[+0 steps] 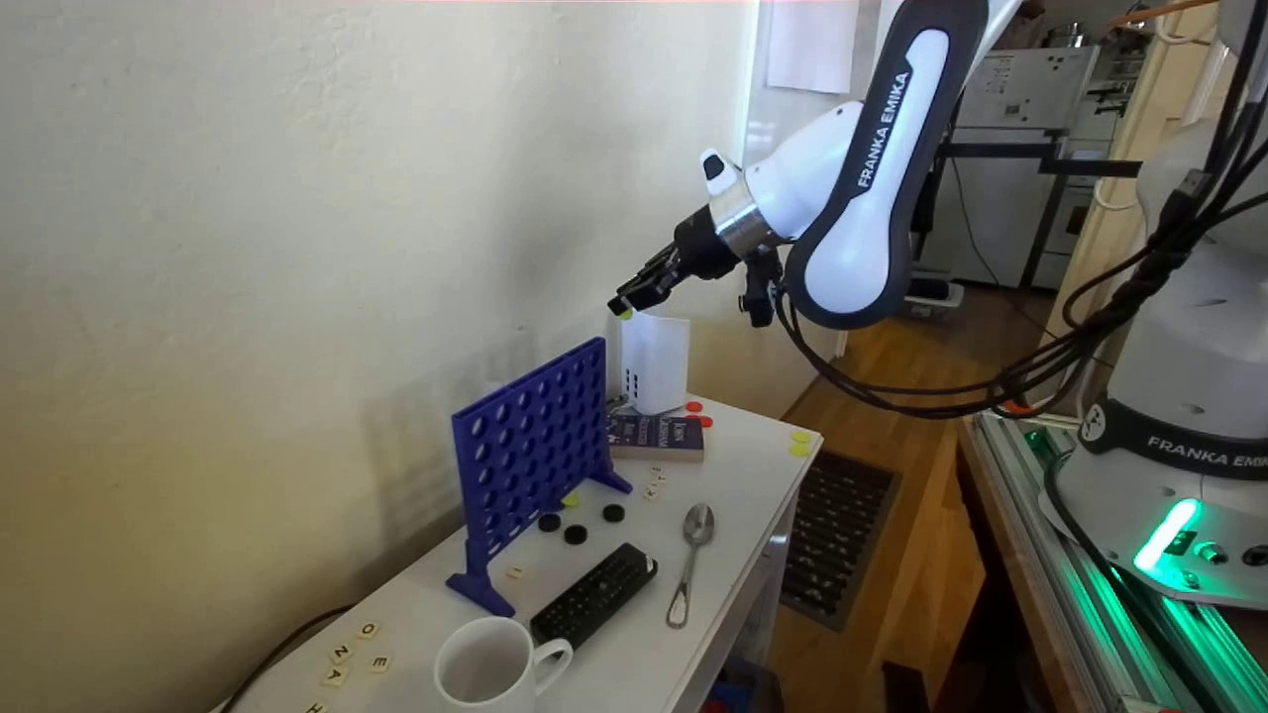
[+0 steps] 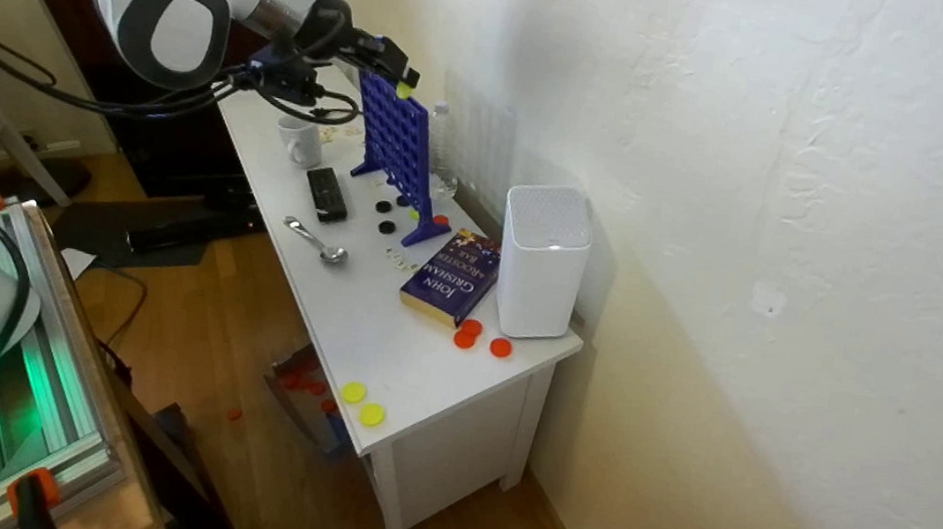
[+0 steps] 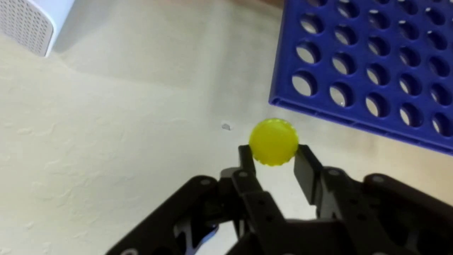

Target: Put one yellow chip in the blue gameboard.

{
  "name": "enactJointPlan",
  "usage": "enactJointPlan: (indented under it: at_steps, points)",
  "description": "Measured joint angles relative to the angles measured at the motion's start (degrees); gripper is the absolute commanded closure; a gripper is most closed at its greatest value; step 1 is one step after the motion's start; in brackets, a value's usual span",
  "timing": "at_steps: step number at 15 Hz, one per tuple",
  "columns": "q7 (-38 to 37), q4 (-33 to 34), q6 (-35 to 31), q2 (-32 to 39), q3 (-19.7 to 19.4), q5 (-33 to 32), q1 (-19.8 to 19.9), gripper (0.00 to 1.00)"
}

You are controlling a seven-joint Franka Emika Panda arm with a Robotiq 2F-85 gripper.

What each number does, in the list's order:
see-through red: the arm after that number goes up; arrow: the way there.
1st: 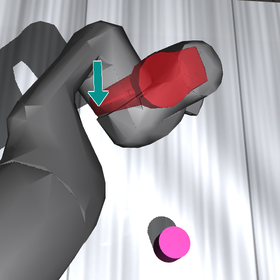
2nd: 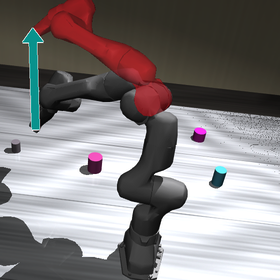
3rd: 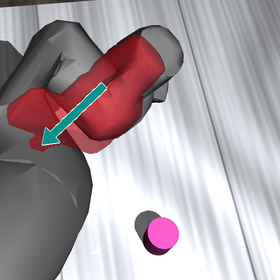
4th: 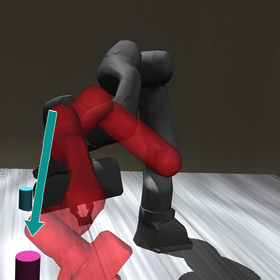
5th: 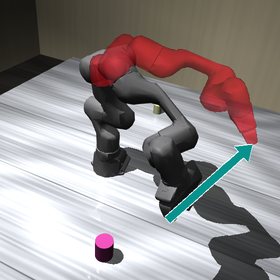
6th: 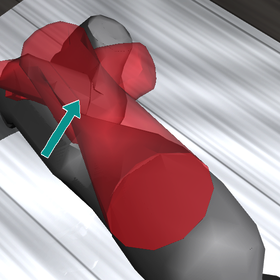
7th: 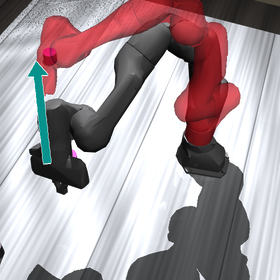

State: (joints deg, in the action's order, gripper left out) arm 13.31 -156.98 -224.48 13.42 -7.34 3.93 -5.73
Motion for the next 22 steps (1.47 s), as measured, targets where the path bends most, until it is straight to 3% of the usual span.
enactJointPlan:
  at_steps: [5,13,19,20,22]
  points:
    - [-0.3,-0.2,-3.4,-0.2,2.0,-0.9,0.6,0.91]
    - [-5.1,-0.2,-8.2,3.4,2.2,-11.2,7.0,0.91]
    - [-7.6,-0.2,-13.8,7.1,3.2,-15.0,8.6,0.91]
    - [-8.1,-0.2,-14.6,7.4,3.4,-15.0,8.6,0.66]
    - [-8.7,-0.2,-14.8,7.9,3.7,-15.0,8.6,0.66]
